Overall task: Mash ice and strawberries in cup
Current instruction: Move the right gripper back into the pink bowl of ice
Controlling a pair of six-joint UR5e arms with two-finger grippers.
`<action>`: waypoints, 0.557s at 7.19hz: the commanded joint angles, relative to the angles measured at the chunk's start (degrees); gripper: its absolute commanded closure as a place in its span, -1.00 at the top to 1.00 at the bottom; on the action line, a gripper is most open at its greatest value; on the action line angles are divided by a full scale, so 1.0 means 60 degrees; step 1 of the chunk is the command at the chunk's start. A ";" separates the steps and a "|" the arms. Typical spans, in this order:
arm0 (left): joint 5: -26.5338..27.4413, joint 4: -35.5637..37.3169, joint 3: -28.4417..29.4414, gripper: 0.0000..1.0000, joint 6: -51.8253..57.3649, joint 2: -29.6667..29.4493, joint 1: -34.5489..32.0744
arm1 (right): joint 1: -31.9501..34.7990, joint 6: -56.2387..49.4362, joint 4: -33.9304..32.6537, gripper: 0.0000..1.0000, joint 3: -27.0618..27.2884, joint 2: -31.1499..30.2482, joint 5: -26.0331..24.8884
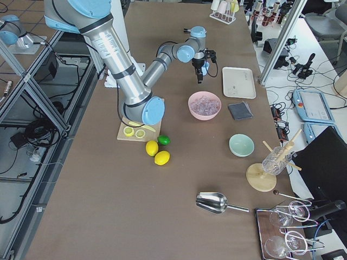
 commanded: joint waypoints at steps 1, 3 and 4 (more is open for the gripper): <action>-0.0014 -0.0016 -0.0031 0.96 0.0015 -0.0004 0.0001 | 0.0761 -0.1247 0.0096 0.73 0.0409 -0.1090 0.0663; -0.0014 -0.0134 -0.0031 0.96 0.0000 0.0040 0.0001 | 0.1145 -0.2249 0.0154 0.70 0.0220 -0.1605 0.0914; -0.0014 -0.0235 -0.0017 0.96 -0.0014 0.0069 0.0001 | 0.1291 -0.2714 0.1127 0.68 -0.0318 -0.1606 0.0958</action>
